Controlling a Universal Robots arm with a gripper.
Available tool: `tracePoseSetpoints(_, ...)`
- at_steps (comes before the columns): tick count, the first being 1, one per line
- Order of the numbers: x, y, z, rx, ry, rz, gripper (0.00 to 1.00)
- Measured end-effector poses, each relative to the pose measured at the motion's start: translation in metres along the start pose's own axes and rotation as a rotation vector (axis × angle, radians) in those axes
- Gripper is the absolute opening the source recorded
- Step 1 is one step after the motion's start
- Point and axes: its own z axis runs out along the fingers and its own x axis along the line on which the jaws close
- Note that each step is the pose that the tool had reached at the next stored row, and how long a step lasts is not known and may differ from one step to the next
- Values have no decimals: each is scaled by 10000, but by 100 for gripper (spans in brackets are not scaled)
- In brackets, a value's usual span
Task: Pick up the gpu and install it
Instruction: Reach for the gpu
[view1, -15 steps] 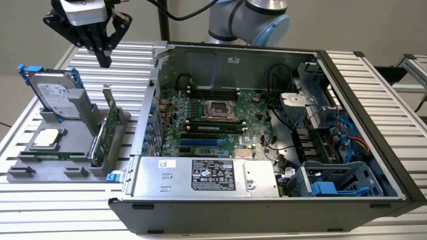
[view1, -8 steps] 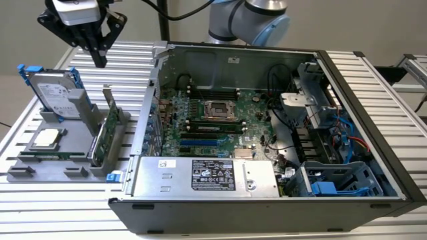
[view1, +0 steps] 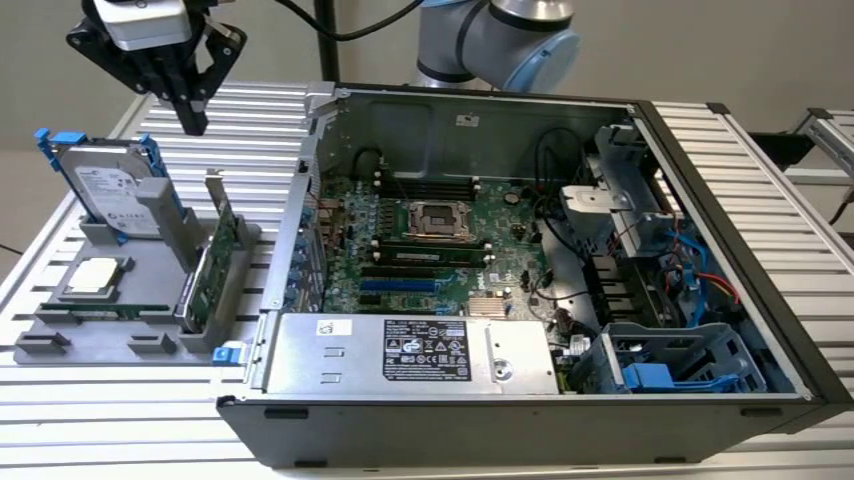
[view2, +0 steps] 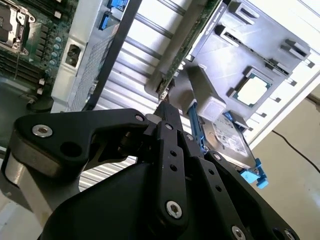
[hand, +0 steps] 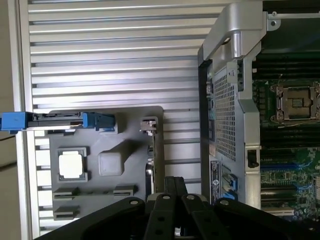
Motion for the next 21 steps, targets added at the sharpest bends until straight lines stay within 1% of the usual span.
tracePoseSetpoints(21, 145, -8, -3, 0, 0, -9, 0)
